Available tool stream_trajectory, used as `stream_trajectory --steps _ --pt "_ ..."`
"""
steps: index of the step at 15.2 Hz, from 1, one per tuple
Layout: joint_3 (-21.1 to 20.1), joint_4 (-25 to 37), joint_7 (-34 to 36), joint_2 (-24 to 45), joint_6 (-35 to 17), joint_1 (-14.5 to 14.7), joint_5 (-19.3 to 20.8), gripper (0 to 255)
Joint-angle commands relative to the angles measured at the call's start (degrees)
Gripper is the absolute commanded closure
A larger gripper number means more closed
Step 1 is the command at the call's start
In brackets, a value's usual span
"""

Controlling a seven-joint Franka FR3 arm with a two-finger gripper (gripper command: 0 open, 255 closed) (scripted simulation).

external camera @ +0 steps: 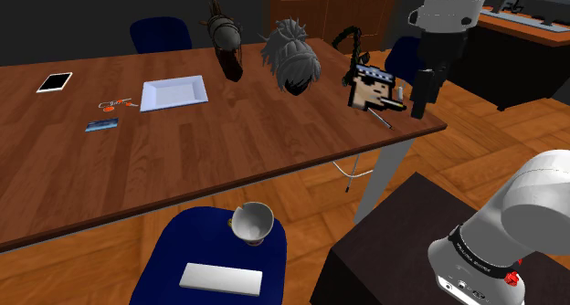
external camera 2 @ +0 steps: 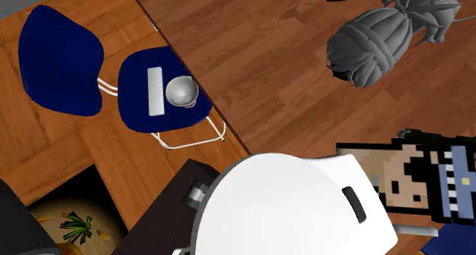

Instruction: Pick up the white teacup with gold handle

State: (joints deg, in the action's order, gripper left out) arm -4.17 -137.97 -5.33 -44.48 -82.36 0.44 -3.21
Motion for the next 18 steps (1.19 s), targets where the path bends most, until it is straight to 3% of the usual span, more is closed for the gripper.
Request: stream_trajectory --steps 1,10,18 --pt "0.0 0.0 0.0 0.0 0.0 0.0 0.0 0" --pt "-6.1 -10.6 7.6 3.9 -18.0 2.7 -10.1 0" --pt "-12.5 -14.2 12.6 14.6 -36.7 5.6 -18.9 0"
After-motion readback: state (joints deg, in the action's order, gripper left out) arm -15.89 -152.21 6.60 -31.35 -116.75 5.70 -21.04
